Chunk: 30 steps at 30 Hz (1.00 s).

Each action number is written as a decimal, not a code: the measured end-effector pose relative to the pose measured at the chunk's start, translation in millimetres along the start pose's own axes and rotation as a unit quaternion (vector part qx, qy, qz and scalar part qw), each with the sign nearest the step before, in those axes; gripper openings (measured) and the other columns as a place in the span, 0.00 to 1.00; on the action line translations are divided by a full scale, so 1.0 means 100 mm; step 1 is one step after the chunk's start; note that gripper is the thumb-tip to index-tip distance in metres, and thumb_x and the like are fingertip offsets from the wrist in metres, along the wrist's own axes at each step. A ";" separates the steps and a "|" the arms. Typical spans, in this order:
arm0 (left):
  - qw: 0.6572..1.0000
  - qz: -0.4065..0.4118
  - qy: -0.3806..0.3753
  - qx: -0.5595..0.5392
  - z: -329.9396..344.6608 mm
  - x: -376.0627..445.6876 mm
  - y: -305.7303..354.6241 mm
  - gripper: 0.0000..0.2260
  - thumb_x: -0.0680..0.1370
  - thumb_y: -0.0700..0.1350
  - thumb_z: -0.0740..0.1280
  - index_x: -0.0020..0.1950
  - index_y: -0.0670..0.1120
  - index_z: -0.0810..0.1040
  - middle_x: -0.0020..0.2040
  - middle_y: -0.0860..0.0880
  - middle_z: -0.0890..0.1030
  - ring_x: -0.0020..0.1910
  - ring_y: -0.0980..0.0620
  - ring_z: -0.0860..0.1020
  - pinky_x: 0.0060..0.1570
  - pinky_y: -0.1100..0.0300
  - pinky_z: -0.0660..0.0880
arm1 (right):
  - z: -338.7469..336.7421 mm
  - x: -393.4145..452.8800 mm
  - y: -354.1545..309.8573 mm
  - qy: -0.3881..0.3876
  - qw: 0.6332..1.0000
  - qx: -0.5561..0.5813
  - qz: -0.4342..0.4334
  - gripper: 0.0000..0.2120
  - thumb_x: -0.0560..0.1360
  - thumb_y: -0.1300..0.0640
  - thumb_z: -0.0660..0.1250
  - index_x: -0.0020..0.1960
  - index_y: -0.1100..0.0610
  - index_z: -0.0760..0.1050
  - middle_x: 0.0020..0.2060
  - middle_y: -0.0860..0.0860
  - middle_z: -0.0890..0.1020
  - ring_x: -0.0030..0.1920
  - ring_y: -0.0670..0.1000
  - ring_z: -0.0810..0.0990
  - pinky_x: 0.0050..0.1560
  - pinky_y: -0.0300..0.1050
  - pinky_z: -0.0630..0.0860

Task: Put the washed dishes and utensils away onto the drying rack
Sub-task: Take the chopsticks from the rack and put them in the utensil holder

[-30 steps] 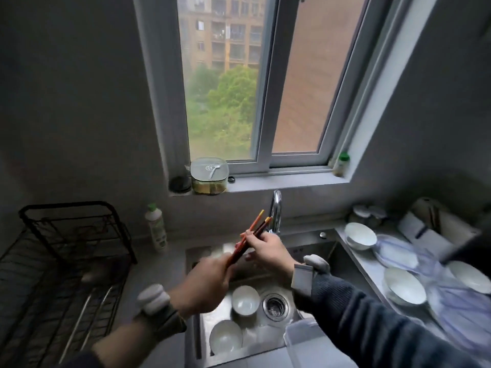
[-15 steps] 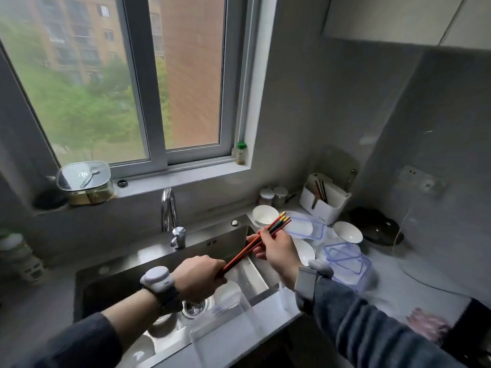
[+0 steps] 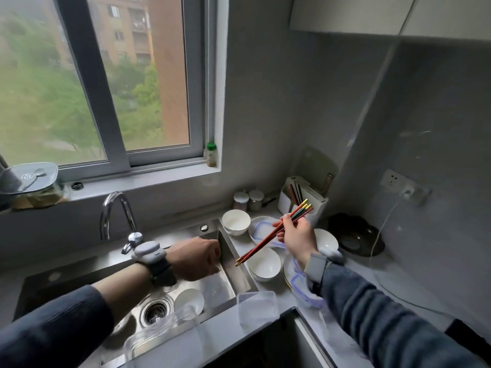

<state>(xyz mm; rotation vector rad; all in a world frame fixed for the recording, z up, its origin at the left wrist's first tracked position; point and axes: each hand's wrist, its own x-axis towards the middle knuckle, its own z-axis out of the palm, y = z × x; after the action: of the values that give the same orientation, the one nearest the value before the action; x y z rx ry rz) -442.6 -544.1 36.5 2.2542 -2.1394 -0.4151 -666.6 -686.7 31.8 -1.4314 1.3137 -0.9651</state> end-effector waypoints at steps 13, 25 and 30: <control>1.000 -0.014 0.006 -0.002 -0.38 1.17 -0.10 0.11 0.77 0.54 0.64 0.59 0.56 0.78 0.56 0.55 0.84 0.54 0.46 0.82 0.52 0.56 0.78 | -0.51 1.29 -0.06 0.124 0.978 -0.160 -0.050 0.15 0.82 0.53 0.62 0.41 0.57 0.80 0.37 0.47 0.85 0.41 0.54 0.84 0.48 0.47 0.79; 0.993 -0.114 0.009 -0.020 -0.40 1.82 -0.06 0.09 0.80 0.50 0.64 0.59 0.55 0.78 0.57 0.56 0.83 0.56 0.48 0.81 0.51 0.58 0.75 | -0.56 3.01 0.29 0.107 0.961 -0.237 -0.090 0.16 0.82 0.53 0.63 0.51 0.65 0.82 0.49 0.65 0.84 0.49 0.66 0.82 0.47 0.48 0.74; 0.986 -0.167 0.004 -0.028 -0.27 1.93 -0.13 0.07 0.79 0.53 0.64 0.56 0.57 0.77 0.54 0.58 0.84 0.52 0.49 0.81 0.52 0.55 0.79 | -0.52 3.51 0.65 0.081 0.954 -0.286 -0.047 0.20 0.83 0.49 0.61 0.55 0.67 0.79 0.52 0.70 0.80 0.50 0.68 0.81 0.52 0.53 0.76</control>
<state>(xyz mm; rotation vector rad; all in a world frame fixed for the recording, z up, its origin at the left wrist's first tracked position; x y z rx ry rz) -418.1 -737.1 24.3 2.5787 -1.7190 -0.4613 -691.8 -1040.7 -32.3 -1.8930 1.7547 -0.8083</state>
